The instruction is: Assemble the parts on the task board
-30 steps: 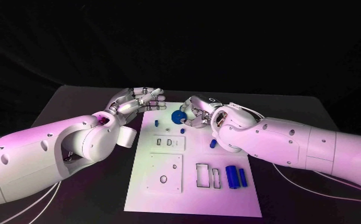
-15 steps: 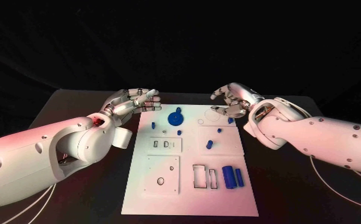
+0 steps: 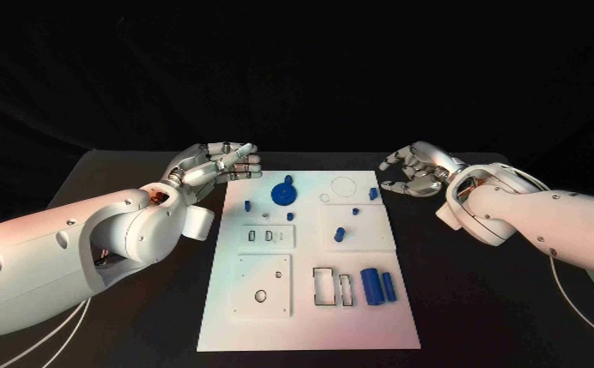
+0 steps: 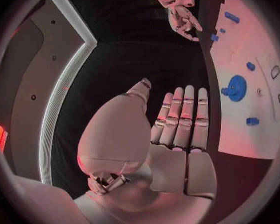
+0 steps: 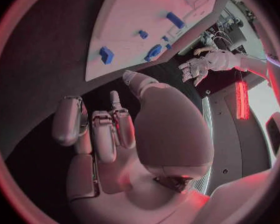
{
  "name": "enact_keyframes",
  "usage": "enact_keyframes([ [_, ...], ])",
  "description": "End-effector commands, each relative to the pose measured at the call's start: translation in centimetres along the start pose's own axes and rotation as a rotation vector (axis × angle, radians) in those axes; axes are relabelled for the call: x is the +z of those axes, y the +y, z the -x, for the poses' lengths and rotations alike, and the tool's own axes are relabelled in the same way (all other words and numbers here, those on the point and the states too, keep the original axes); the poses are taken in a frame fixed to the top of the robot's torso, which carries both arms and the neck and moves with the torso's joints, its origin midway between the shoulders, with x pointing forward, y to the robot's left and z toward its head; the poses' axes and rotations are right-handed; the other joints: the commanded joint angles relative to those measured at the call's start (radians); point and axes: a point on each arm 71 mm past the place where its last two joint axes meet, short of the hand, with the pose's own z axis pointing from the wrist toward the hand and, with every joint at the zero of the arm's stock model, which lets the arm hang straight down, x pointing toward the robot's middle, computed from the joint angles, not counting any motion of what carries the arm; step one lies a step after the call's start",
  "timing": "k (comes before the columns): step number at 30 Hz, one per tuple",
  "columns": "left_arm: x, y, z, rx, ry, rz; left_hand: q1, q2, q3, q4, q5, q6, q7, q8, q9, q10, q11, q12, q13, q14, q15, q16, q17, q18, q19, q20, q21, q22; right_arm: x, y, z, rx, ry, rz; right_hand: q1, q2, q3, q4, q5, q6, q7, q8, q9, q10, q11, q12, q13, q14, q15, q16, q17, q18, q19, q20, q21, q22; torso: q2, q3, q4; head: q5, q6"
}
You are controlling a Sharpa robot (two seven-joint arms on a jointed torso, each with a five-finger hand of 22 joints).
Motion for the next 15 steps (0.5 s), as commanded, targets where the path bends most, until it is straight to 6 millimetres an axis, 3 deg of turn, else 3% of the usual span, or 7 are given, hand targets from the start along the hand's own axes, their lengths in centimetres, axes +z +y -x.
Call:
enact_keyframes([
  [1,0.1,-0.1,-0.1,-0.008,0.021,-0.015,0.0,0.011,-0.005,0.0,0.002,-0.008,0.022,-0.006,0.001,0.0,0.003,-0.006,0.002,-0.01,0.0,-0.007,0.001,0.012,0.001,0.005,-0.003,-0.002,0.0,-0.5,-0.5,-0.001,0.057,0.006,0.014,0.001,-0.001,-0.011,0.007,-0.011,0.001,-0.005,-0.003,-0.003,0.004,0.0,0.085,0.104,0.008,0.006,0.263,0.0,-0.006,0.0,-0.003,0.002,-0.002,0.0037,0.0016,-0.004,-0.002],
  [2,0.1,-0.1,-0.1,-0.008,0.02,-0.016,0.0,0.011,-0.005,0.0,0.002,-0.008,0.022,-0.006,0.001,0.0,0.003,-0.006,0.002,-0.01,0.0,-0.007,0.001,0.012,0.001,0.005,-0.003,-0.002,0.0,-0.8,-0.5,-0.004,0.058,0.001,0.015,0.001,-0.001,-0.012,0.007,-0.012,0.001,-0.005,-0.004,-0.003,0.005,0.0,0.085,0.104,0.008,0.006,0.263,0.0,-0.007,0.001,-0.003,0.002,-0.002,0.0023,0.0014,-0.004,-0.003],
  [15,0.0,-0.1,0.1,-0.009,0.021,-0.018,0.001,0.011,-0.005,-0.001,0.002,-0.008,0.022,-0.006,0.002,0.0,0.003,-0.007,0.002,-0.01,0.0,-0.007,0.001,0.012,0.001,0.005,-0.003,-0.002,0.8,-1.7,-2.1,-0.011,0.077,-0.023,0.019,0.002,-0.005,-0.019,0.005,-0.025,0.005,-0.012,-0.009,-0.006,0.008,-0.002,0.082,0.104,0.01,0.006,0.263,0.0,-0.007,0.003,-0.004,0.002,0.0,0.0016,0.0014,-0.001,-0.005],
])
